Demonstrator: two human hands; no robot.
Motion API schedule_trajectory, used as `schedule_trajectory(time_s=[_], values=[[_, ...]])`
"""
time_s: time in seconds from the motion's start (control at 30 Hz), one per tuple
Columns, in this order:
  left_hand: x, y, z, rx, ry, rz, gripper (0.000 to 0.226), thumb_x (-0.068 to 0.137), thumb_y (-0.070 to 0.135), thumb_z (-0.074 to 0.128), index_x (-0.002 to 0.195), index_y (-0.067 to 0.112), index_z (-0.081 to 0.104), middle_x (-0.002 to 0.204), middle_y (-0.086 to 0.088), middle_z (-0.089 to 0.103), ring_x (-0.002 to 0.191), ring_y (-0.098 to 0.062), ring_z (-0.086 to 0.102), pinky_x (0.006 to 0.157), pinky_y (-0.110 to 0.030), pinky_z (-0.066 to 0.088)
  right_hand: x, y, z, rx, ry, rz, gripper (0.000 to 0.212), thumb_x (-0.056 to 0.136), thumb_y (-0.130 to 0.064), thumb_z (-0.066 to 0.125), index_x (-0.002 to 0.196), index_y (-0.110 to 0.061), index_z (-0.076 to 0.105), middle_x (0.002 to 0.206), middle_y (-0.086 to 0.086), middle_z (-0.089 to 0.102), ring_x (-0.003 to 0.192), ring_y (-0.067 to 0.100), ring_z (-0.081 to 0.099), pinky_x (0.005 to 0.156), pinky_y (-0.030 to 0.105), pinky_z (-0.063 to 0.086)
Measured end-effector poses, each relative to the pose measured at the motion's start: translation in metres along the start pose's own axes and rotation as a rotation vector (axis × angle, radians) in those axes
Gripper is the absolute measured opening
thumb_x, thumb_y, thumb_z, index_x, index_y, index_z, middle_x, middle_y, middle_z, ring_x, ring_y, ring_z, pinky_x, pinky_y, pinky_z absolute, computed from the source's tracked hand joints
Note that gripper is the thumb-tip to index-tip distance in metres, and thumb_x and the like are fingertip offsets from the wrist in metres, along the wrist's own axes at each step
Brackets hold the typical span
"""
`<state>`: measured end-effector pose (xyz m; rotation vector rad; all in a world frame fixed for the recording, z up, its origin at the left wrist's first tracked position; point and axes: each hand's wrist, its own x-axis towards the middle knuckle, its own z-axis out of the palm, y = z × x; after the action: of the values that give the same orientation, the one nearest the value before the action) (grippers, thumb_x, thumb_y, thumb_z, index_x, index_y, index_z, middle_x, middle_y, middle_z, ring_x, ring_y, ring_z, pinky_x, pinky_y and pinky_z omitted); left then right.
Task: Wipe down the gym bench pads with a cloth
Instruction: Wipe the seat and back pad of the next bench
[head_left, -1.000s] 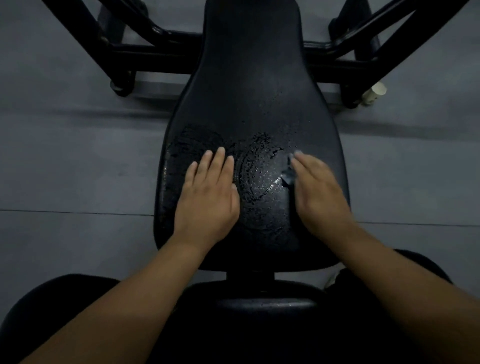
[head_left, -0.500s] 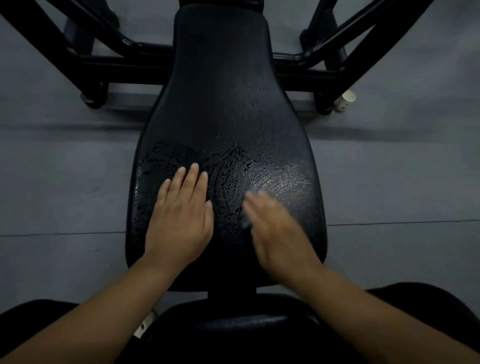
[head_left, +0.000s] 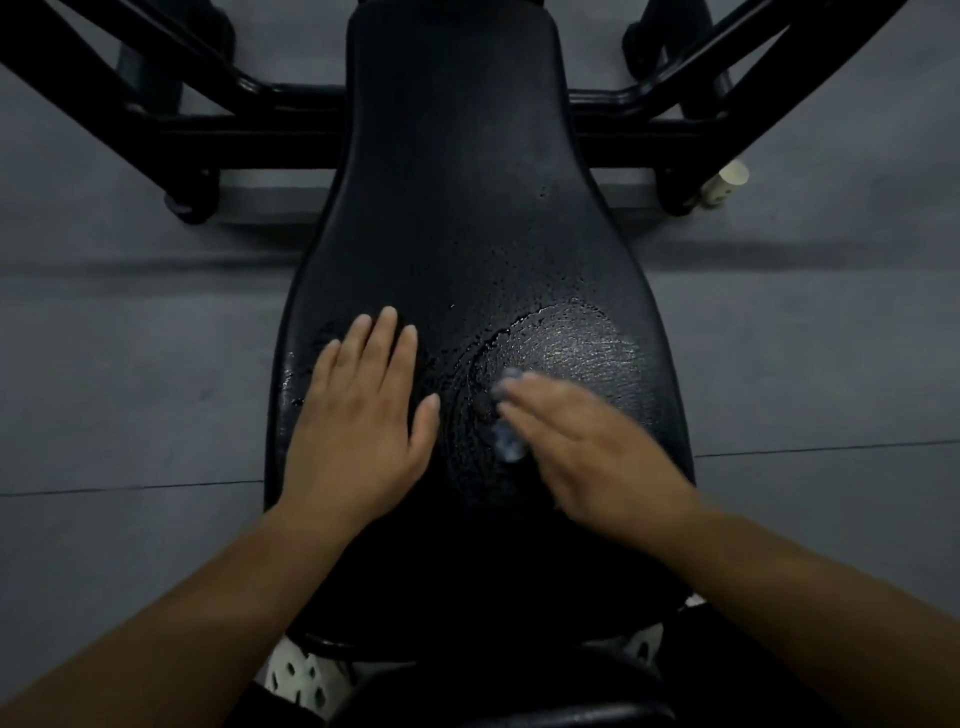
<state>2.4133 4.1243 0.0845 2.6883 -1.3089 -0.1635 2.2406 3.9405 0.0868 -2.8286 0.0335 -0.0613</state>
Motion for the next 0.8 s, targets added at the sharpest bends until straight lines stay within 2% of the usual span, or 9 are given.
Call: schedule_trajectory(time_s=[0.13, 0.2, 0.33, 0.4, 0.47, 0.53, 0.6, 0.67, 0.8], values=[[0.002, 0.002, -0.004, 0.006, -0.042, -0.016, 0.068, 0.099, 0.047, 0.031, 0.155, 0.009, 0.030, 0.165, -0.012, 0.019, 0.153, -0.028, 0.014, 0.124, -0.047, 0.014, 0.037, 0.021, -0.011, -0.004, 0.157, 0.456, 0.045, 0.091, -0.009, 0.048, 0.134, 0.003, 0.057, 0.146, 0.018, 0.049, 0.138, 0.036, 0.043, 0.114, 0.050, 0.035], [0.002, 0.003, -0.006, 0.006, -0.058, -0.027, 0.068, 0.099, 0.047, 0.031, 0.154, 0.008, 0.033, 0.164, -0.012, 0.022, 0.152, -0.029, 0.017, 0.123, -0.047, 0.016, 0.056, -0.010, -0.009, 0.039, 0.150, 0.544, 0.052, 0.091, -0.018, 0.045, 0.139, 0.001, 0.050, 0.152, 0.019, 0.041, 0.144, 0.037, 0.033, 0.119, 0.050, 0.026], [0.004, 0.002, -0.017, 0.013, -0.121, -0.020, 0.069, 0.098, 0.050, 0.027, 0.153, 0.009, 0.036, 0.163, -0.012, 0.025, 0.151, -0.029, 0.022, 0.121, -0.048, 0.023, 0.026, -0.046, -0.020, 0.084, -0.187, 0.159, 0.072, 0.083, -0.028, 0.032, 0.153, -0.011, 0.034, 0.165, 0.007, 0.018, 0.153, 0.024, 0.010, 0.123, 0.043, 0.008], [0.005, -0.001, -0.021, 0.013, -0.147, -0.006, 0.071, 0.098, 0.053, 0.025, 0.155, 0.012, 0.033, 0.165, -0.009, 0.022, 0.152, -0.027, 0.018, 0.122, -0.047, 0.021, 0.018, -0.021, -0.032, -0.033, -0.205, 0.092, 0.072, 0.080, -0.030, 0.034, 0.150, -0.015, 0.039, 0.163, 0.004, 0.025, 0.151, 0.021, 0.021, 0.122, 0.047, 0.015], [0.004, -0.003, -0.019, 0.013, -0.133, -0.003, 0.071, 0.099, 0.054, 0.024, 0.156, 0.014, 0.030, 0.166, -0.007, 0.019, 0.153, -0.025, 0.015, 0.122, -0.046, 0.018, 0.030, 0.009, -0.037, -0.095, -0.160, 0.239, 0.070, 0.080, -0.029, 0.035, 0.147, -0.014, 0.043, 0.160, 0.007, 0.032, 0.149, 0.025, 0.027, 0.118, 0.051, 0.024], [0.003, -0.004, -0.014, 0.007, -0.103, -0.006, 0.069, 0.099, 0.054, 0.027, 0.156, 0.015, 0.030, 0.166, -0.006, 0.020, 0.153, -0.025, 0.015, 0.122, -0.045, 0.018, 0.062, 0.022, -0.035, -0.047, -0.086, 0.439, 0.069, 0.083, -0.028, 0.032, 0.147, -0.006, 0.041, 0.159, 0.014, 0.031, 0.149, 0.030, 0.022, 0.117, 0.053, 0.025], [0.003, -0.005, -0.008, 0.000, -0.061, -0.007, 0.068, 0.099, 0.052, 0.030, 0.156, 0.016, 0.031, 0.165, -0.005, 0.021, 0.153, -0.023, 0.016, 0.122, -0.044, 0.018, 0.092, 0.007, -0.023, 0.035, 0.012, 0.541, 0.066, 0.088, -0.030, 0.028, 0.146, 0.000, 0.041, 0.156, 0.021, 0.033, 0.147, 0.036, 0.024, 0.118, 0.052, 0.024], [0.002, -0.005, -0.006, -0.016, -0.027, -0.003, 0.067, 0.098, 0.051, 0.033, 0.155, 0.016, 0.033, 0.165, -0.005, 0.023, 0.153, -0.023, 0.017, 0.122, -0.044, 0.018, 0.094, -0.021, -0.005, 0.075, 0.070, 0.411, 0.061, 0.094, -0.031, 0.031, 0.146, -0.002, 0.041, 0.153, 0.020, 0.037, 0.146, 0.035, 0.029, 0.119, 0.049, 0.025], [0.001, -0.004, -0.007, -0.031, 0.011, -0.004, 0.063, 0.097, 0.044, 0.033, 0.153, 0.015, 0.039, 0.163, -0.006, 0.029, 0.151, -0.023, 0.024, 0.121, -0.043, 0.018, 0.037, -0.038, -0.008, 0.052, -0.091, 0.012, 0.052, 0.097, -0.025, 0.038, 0.148, -0.011, 0.042, 0.156, 0.007, 0.040, 0.146, 0.020, 0.032, 0.121, 0.039, 0.021]])
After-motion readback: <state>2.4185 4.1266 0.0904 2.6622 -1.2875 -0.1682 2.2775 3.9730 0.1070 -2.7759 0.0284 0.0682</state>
